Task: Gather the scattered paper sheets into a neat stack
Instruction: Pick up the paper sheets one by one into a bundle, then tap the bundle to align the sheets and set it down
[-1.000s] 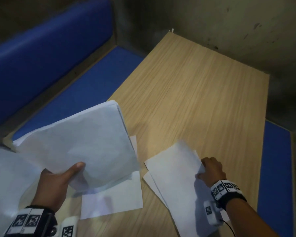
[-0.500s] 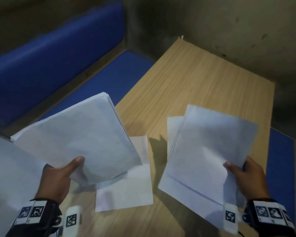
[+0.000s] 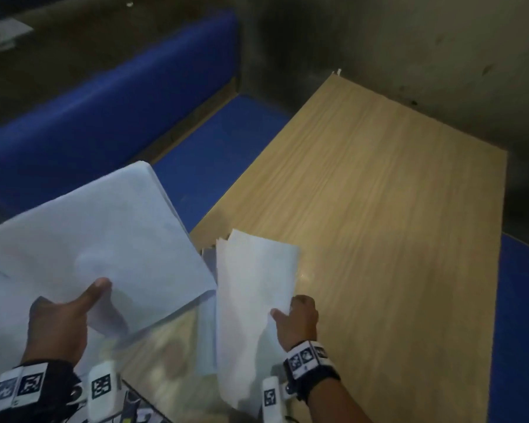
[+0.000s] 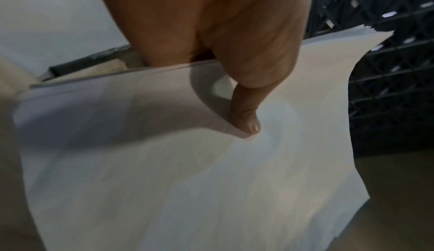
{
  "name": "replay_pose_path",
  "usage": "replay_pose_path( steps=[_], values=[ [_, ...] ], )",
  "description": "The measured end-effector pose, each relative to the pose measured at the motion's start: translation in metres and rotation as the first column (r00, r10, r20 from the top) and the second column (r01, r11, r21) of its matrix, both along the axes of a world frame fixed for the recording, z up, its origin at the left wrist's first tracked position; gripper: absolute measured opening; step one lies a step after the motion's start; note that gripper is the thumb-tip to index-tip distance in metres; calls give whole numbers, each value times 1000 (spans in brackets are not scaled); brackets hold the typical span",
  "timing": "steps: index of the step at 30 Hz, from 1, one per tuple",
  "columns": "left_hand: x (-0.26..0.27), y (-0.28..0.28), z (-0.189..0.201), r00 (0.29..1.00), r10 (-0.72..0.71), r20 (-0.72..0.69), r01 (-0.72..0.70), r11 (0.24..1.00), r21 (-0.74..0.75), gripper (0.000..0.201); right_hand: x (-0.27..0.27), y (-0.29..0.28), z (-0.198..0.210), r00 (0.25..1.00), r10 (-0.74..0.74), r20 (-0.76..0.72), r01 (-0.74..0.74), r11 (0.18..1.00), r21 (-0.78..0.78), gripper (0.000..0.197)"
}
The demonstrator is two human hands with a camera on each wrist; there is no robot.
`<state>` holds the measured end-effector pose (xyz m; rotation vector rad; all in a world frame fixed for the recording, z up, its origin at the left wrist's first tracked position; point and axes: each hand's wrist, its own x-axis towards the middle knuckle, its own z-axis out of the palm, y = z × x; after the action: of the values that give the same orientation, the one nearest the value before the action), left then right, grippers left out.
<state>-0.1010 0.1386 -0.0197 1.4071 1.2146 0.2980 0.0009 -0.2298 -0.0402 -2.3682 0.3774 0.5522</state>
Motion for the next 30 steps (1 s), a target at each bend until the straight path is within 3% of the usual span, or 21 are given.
replay_pose_path(
  steps=[2,4,6,10,13,16,22,25,26,29,30],
  values=[
    [7,-13,37,1000,0,-30,2,998,58,102,-6,11,-5,999,33,-3,-33,987,-158,39],
    [15,-38,85,999,-35,0,34,994,106,82,-9,18,-3,1000,17,-23,-20,990,-136,37],
    [16,-51,103,997,-82,6,81,992,92,70,-11,19,-2,998,-48,-52,45,998,-46,34],
    [17,-49,94,992,-128,5,127,989,79,61,-17,4,-6,984,-159,-80,170,973,154,38],
    [21,-53,95,986,-163,39,161,986,47,39,-20,-23,-1,982,-159,-99,174,969,173,17],
    [31,-60,92,978,-184,99,184,983,8,26,-21,-66,17,990,-137,-27,140,966,215,10],
    [55,-67,56,962,-247,118,247,969,19,52,-41,-163,67,985,-146,92,108,935,337,36],
    [66,-89,41,930,-353,99,362,928,-88,34,-52,-186,82,976,-189,110,121,886,448,39],
    [68,-102,40,909,-401,112,415,895,-165,34,-56,-188,82,971,-210,117,127,862,491,40],
    [69,-147,29,812,-562,160,578,733,-358,72,-60,-178,77,952,-298,64,202,773,602,29],
    [68,-166,31,774,-608,177,622,677,-393,71,-61,-172,71,948,-316,31,226,740,634,35]
  ],
)
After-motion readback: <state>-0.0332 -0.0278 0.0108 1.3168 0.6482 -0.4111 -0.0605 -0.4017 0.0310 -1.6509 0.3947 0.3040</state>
